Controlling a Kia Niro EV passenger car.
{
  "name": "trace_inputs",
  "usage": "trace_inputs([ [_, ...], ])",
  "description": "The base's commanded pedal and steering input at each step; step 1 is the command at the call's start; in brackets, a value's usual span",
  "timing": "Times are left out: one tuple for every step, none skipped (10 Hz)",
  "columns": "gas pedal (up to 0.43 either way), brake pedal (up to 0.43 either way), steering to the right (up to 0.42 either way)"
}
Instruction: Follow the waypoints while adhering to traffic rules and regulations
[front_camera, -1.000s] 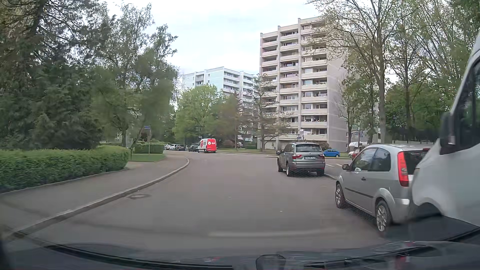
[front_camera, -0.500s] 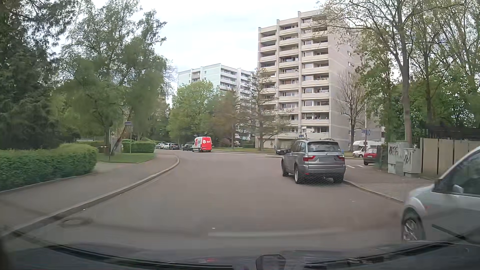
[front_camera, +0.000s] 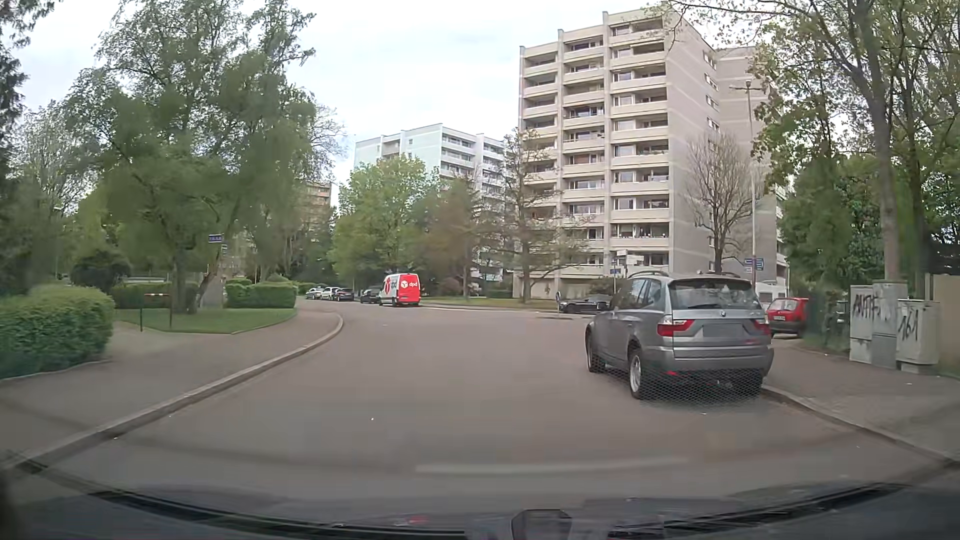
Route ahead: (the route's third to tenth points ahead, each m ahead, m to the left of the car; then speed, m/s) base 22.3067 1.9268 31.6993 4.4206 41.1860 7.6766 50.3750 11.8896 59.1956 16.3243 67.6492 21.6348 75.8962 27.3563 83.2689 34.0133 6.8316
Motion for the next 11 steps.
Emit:
trace_inputs([
  [0.000,0.000,0.000],
  [0.000,0.000,-0.001],
  [0.000,0.000,-0.001],
  [0.000,0.000,0.000],
  [0.000,0.000,0.002],
  [0.000,0.000,0.002],
  [0.000,0.000,0.002],
  [0.000,0.000,0.003],
  [0.000,0.000,0.004],
  [0.000,0.000,0.005],
  [0.000,0.000,0.005],
])
